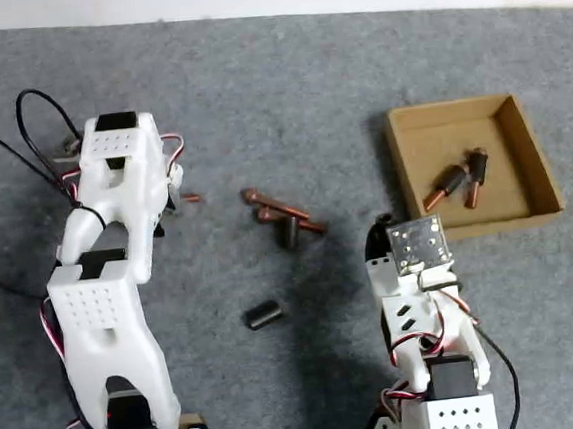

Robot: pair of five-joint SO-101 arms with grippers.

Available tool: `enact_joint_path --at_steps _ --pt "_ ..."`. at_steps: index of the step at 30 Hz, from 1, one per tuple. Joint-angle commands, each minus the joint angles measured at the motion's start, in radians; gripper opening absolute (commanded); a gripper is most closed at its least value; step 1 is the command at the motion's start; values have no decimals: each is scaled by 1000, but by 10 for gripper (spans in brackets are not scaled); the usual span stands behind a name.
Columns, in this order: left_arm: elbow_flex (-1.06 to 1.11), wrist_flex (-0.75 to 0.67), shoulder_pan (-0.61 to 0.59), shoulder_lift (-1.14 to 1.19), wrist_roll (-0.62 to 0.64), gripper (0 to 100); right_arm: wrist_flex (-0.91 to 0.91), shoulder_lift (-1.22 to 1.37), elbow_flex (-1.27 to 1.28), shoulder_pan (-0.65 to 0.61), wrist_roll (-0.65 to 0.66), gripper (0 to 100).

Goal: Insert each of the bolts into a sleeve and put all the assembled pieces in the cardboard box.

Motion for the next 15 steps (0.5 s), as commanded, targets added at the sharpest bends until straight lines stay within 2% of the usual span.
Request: enact_joint_path --at_steps 1,7,15 --pt "-19 -15 -1 -35 6 168 -35 -19 111 12 9 5" --pt "-81 60 -2 -117 5 168 -35 -19 110 12 9 5" --pt "-76 37 -7 -110 8 168 -35 -19 110 12 9 5"
